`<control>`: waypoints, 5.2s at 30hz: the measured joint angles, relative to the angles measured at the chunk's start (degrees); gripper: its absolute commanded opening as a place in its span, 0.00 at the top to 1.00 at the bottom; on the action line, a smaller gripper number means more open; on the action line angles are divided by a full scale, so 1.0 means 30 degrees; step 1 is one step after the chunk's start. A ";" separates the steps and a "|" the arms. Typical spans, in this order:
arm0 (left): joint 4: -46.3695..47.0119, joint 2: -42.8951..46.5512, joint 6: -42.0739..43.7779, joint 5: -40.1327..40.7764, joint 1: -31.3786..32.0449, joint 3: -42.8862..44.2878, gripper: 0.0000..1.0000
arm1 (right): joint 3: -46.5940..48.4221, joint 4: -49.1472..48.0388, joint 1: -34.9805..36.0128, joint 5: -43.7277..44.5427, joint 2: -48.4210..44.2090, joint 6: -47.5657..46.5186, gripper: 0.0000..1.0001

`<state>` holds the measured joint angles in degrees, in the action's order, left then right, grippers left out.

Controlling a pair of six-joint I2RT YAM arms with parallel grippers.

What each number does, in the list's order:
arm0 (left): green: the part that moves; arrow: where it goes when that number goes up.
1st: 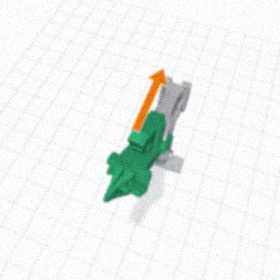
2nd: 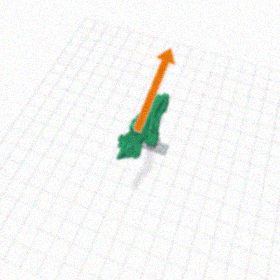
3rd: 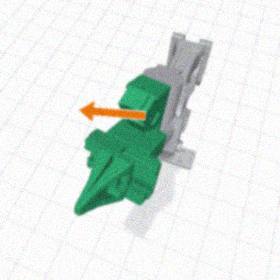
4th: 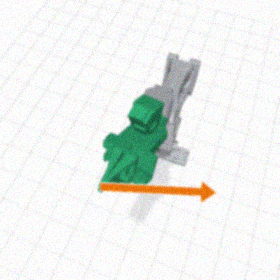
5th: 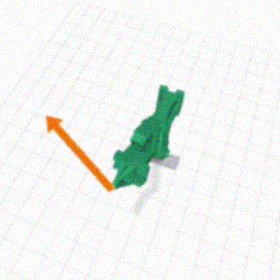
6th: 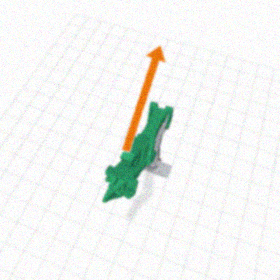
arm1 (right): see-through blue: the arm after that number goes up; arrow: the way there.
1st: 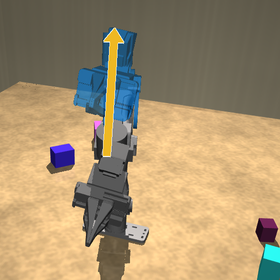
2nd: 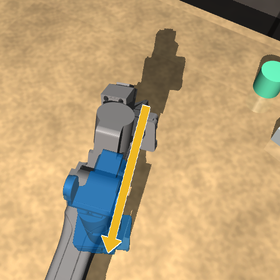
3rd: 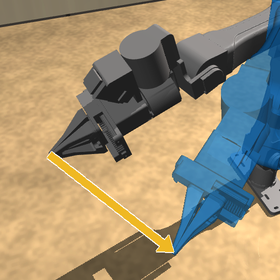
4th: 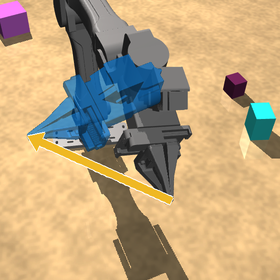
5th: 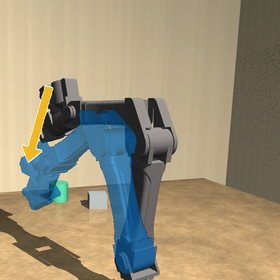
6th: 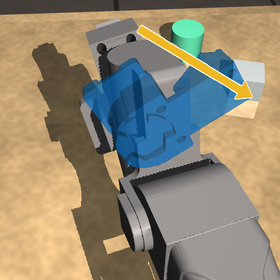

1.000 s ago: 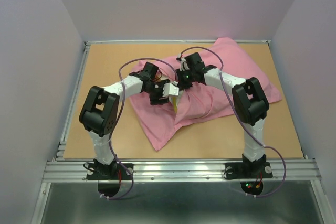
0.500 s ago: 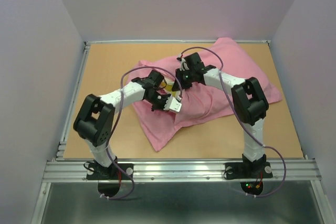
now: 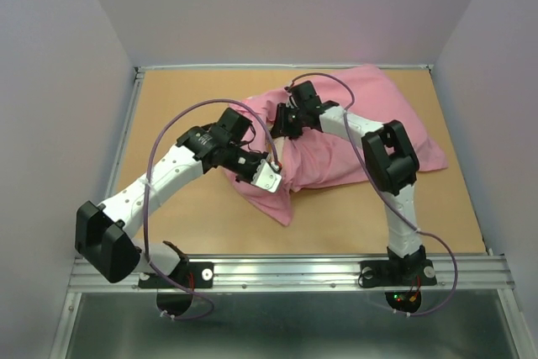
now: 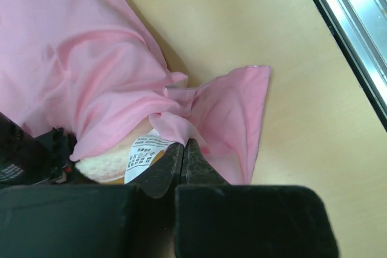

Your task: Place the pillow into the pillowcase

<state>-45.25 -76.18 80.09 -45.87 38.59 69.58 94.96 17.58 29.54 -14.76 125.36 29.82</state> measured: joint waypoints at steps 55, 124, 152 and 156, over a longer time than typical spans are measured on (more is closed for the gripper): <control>1.4877 0.1858 -1.4316 0.4940 -0.2368 -0.5901 0.33 | -0.6856 0.4772 -0.0328 -0.0561 -1.0877 -0.6594 0.99; 1.2801 0.2841 -2.7591 0.3912 -1.2662 -0.5697 0.20 | 0.2484 0.0656 0.3009 -0.5391 0.0255 -0.4838 0.57; 0.6798 0.4954 -1.1089 0.9712 -0.4284 -1.0491 0.06 | -2.0473 0.5472 -1.0142 0.5508 -2.1311 -2.8319 0.01; 0.7774 0.3796 -1.1431 1.0666 -0.4197 -1.1183 0.05 | -2.1252 0.3395 -1.0156 0.5996 -1.9577 -2.9696 0.10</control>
<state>-21.93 -64.79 45.80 -13.87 26.00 36.03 31.20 27.77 -0.93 3.22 66.63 -59.27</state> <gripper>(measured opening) 0.942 0.975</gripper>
